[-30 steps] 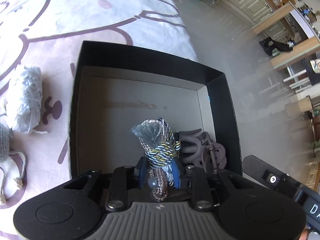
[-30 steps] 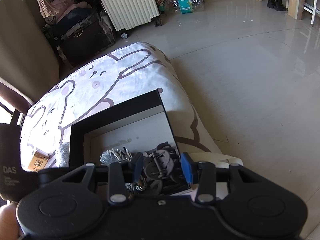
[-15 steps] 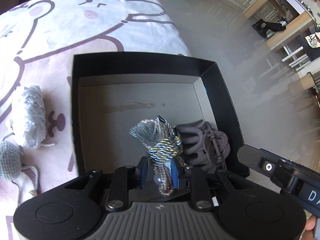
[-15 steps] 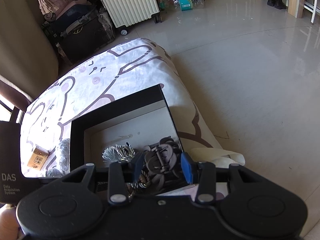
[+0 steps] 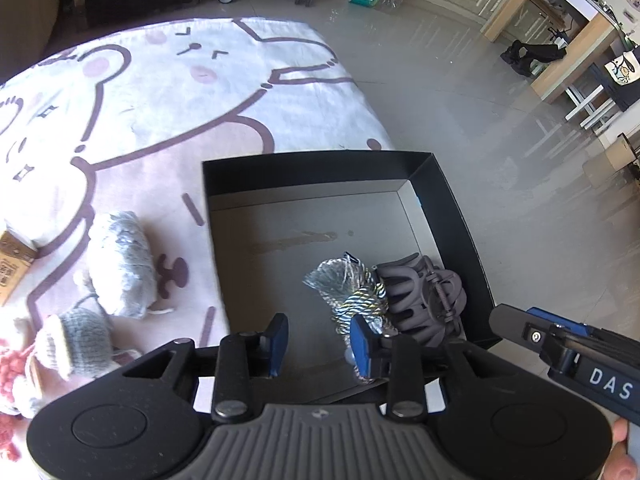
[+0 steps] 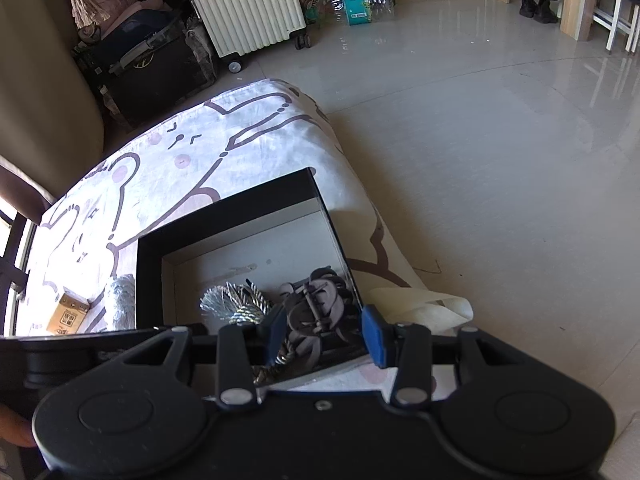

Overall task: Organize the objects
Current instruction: 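Lower both items into the black box and open both tools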

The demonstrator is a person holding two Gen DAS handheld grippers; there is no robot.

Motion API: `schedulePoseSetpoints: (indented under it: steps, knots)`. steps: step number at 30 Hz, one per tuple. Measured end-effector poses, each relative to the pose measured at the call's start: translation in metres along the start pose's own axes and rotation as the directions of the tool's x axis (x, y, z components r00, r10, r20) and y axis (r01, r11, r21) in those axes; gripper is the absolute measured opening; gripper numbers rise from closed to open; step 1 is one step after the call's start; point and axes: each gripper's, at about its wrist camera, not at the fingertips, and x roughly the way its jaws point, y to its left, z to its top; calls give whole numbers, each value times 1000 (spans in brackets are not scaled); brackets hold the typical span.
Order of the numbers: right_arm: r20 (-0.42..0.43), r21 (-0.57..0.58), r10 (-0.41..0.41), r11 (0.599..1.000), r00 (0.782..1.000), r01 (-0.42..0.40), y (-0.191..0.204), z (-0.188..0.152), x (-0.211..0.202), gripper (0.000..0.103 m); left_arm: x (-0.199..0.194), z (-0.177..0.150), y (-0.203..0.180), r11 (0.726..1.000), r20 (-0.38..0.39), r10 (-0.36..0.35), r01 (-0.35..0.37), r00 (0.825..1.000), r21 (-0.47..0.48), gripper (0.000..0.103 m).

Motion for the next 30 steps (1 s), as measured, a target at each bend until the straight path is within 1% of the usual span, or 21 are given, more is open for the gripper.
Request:
schedulePoseSetpoints:
  steps: [2,4,7,9,11,12,13,14,15,17,21,23,28,29,30]
  knots:
    - [0,-3,-5,1000,1000,5,2,-2,-2,43,-6,-1,2,1000,6,9,-9,1000,3,38]
    - [0,-9,-13,1000,1000,13,3,-3,-4,43,-12,-3,3,999,16,33,-33,999,20,41]
    - [6,-22,-32,999,999,32,5,-6,-8,43,-20,-5,5,998,23,55,-56,998,41,43]
    - [10,-20,-41,999,999,42,6,-8,-11,43,-25,-7,9,997,27,66,-67,997,38,48]
    - [11,-25,-53,998,999,53,7,-10,-14,44,-30,-9,12,996,35,78,-80,996,38,56]
    - [11,-31,-58,998,998,58,8,-11,-15,45,-33,-10,14,995,41,86,-88,995,39,58]
    - [12,-36,-61,997,998,61,9,-13,-17,47,-36,-11,15,994,47,95,-97,994,41,65]
    - [15,-41,-63,997,998,63,10,-14,-18,51,-39,-12,15,993,54,105,-107,993,44,73]
    - [19,-46,-65,997,998,66,12,-16,-20,55,-42,-13,16,992,62,115,-118,991,48,76]
    - [28,-57,-74,996,997,75,15,-18,-24,60,-48,-15,18,990,76,128,-132,989,51,86]
    - [44,-74,-103,992,994,106,20,-22,-30,72,-57,-18,23,988,81,139,-143,987,51,92]
    - [50,-77,-110,991,993,114,21,-24,-32,76,-60,-20,26,987,87,151,-156,985,50,98]
    - [76,-79,-146,985,986,152,24,-28,-39,93,-64,-25,31,980,94,184,-190,978,61,103]
    - [82,-78,-149,985,985,156,24,-29,-40,99,-65,-26,32,979,93,188,-194,978,64,103]
    - [87,-76,-151,985,985,158,24,-29,-42,100,-66,-28,34,978,92,190,-197,977,67,103]
